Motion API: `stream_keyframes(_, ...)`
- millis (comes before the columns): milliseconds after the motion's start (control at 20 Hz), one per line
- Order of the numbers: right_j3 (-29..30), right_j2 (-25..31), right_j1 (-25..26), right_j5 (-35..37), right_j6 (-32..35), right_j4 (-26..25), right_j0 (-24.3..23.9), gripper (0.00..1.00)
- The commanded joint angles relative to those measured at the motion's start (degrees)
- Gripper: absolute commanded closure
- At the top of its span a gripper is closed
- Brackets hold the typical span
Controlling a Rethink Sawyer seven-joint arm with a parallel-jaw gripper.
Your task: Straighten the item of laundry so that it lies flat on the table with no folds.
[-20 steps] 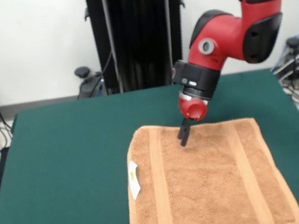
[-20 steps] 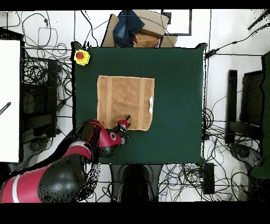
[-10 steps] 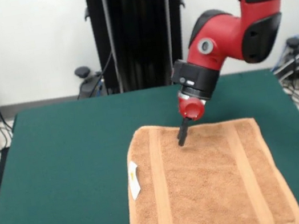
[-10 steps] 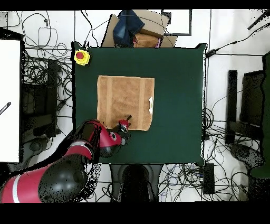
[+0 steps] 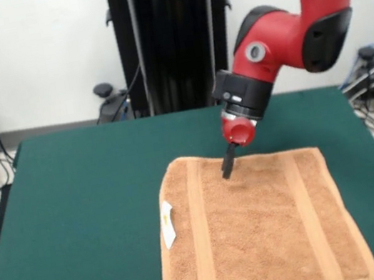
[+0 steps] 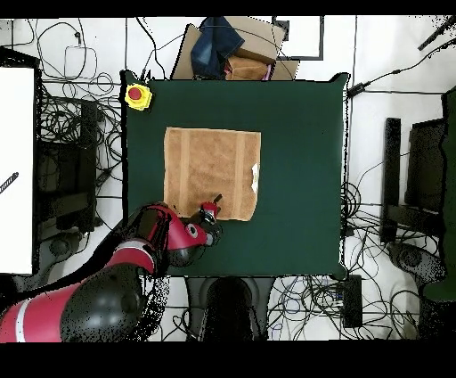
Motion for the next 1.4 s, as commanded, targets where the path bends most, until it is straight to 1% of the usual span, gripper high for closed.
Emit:
stream_keyframes(50, 5.4, -0.2, -3.9, -2.1, 23.9, -3.3, 1.7, 0.0)
stream_keyframes(150, 6.8, -0.4, -5.2, -2.2, 23.5, -2.8, 2.0, 0.0)
stream_keyframes(250, 7.4, -0.6, -5.7, -1.5, 25.5, -3.8, 2.9, 0.0)
stream_keyframes(350, 7.5, -1.0, -4.7, 1.4, 31.1, -7.0, 4.3, 0.0)
stream_keyframes(700, 6.2, -1.3, -0.5, 11.8, 44.0, -15.0, 7.1, 0.0)
stream_keyframes(950, 4.5, -0.5, 1.3, 14.9, 45.3, -16.0, 6.6, 0.0)
stream_keyframes(1150, 4.4, 0.1, 2.2, 16.3, 46.6, -17.3, 6.3, 0.0)
stream_keyframes(1400, 4.5, 1.2, 2.0, 13.7, 43.9, -18.3, 4.5, 0.0)
